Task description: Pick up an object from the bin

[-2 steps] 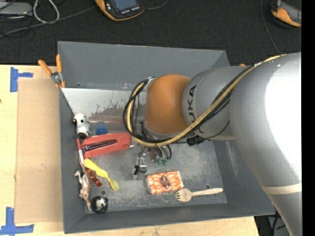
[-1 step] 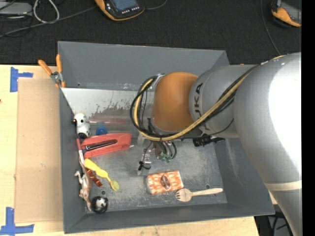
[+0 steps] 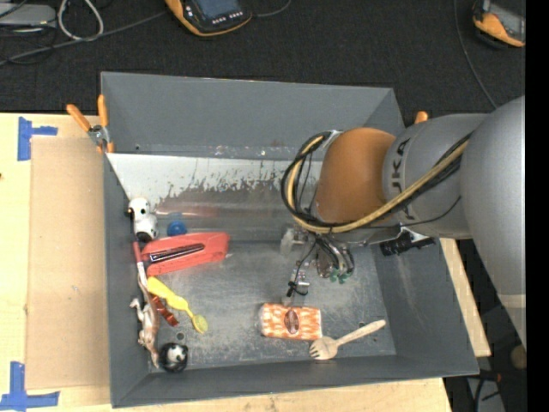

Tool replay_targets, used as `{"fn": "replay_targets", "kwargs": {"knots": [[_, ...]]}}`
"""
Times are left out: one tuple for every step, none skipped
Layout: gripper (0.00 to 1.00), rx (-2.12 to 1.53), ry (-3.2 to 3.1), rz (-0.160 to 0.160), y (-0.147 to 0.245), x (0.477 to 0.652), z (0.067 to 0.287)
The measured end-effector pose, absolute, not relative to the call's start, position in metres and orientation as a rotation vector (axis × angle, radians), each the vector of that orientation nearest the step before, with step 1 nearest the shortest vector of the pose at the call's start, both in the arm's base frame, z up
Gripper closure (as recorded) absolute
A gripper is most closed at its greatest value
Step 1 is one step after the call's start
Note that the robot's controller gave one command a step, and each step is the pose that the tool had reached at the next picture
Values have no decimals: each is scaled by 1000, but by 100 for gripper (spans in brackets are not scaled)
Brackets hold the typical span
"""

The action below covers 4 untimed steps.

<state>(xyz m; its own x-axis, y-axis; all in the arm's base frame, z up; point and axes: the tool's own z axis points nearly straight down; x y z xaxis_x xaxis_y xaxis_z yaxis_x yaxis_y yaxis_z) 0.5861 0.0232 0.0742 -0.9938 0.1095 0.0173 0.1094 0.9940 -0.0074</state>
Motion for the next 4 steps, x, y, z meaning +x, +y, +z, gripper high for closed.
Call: {"fn": "replay_targets", "kwargs": {"knots": [[0,-335,-3106,9,15,554,89],[0,-492,-3085,13,1,510,77],[100,100,-3125,2,48,480,73],[100,99,-3126,1,48,480,73]]}}
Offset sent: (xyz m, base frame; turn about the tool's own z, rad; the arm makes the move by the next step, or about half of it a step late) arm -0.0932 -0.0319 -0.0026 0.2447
